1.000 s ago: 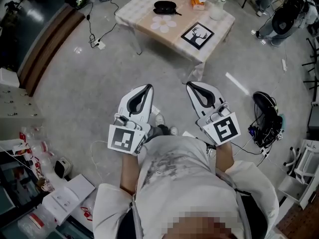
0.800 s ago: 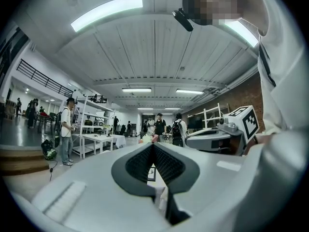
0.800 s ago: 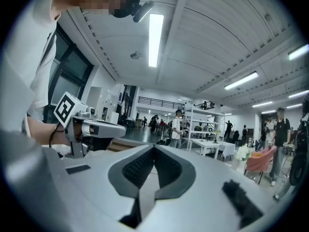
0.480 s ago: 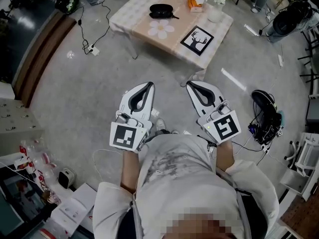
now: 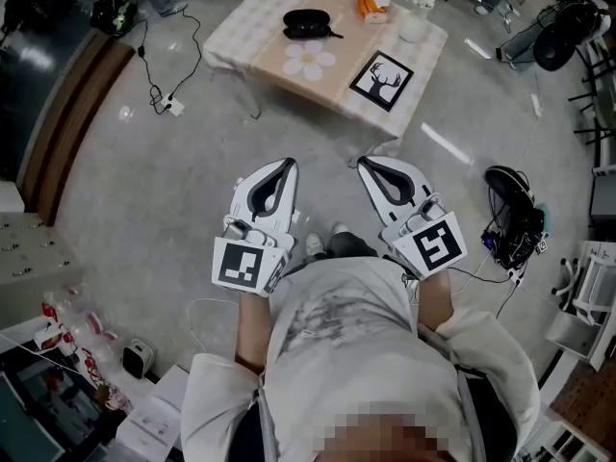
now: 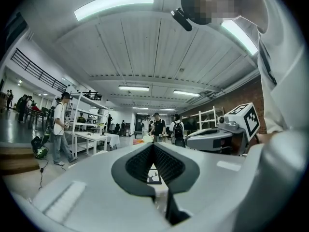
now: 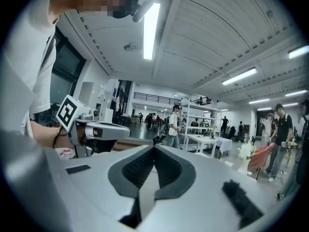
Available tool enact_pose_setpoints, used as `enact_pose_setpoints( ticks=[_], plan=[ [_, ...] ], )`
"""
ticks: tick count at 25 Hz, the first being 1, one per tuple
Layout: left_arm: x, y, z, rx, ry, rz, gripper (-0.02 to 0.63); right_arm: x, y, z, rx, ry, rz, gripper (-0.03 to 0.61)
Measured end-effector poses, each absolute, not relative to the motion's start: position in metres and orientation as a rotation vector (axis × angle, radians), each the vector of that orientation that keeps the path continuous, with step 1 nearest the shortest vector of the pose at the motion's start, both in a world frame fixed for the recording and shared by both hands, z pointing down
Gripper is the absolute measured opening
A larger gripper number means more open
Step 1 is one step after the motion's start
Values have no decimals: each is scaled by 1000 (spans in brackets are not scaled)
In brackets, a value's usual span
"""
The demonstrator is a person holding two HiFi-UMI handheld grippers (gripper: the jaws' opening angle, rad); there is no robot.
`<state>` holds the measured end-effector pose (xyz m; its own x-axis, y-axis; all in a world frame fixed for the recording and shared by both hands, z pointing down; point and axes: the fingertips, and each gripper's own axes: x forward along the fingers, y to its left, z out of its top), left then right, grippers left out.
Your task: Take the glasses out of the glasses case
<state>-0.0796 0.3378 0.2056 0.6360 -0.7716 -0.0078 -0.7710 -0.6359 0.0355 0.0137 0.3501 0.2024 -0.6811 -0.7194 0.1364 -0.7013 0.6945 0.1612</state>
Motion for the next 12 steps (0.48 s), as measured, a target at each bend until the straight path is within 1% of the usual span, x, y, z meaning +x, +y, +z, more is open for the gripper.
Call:
enact_pose_setpoints(
  ticks=[12],
  plan=[
    [-72,288,211,2803,-1329,-17,8,21,294,207,1145,-2712,-135,17]
  ],
)
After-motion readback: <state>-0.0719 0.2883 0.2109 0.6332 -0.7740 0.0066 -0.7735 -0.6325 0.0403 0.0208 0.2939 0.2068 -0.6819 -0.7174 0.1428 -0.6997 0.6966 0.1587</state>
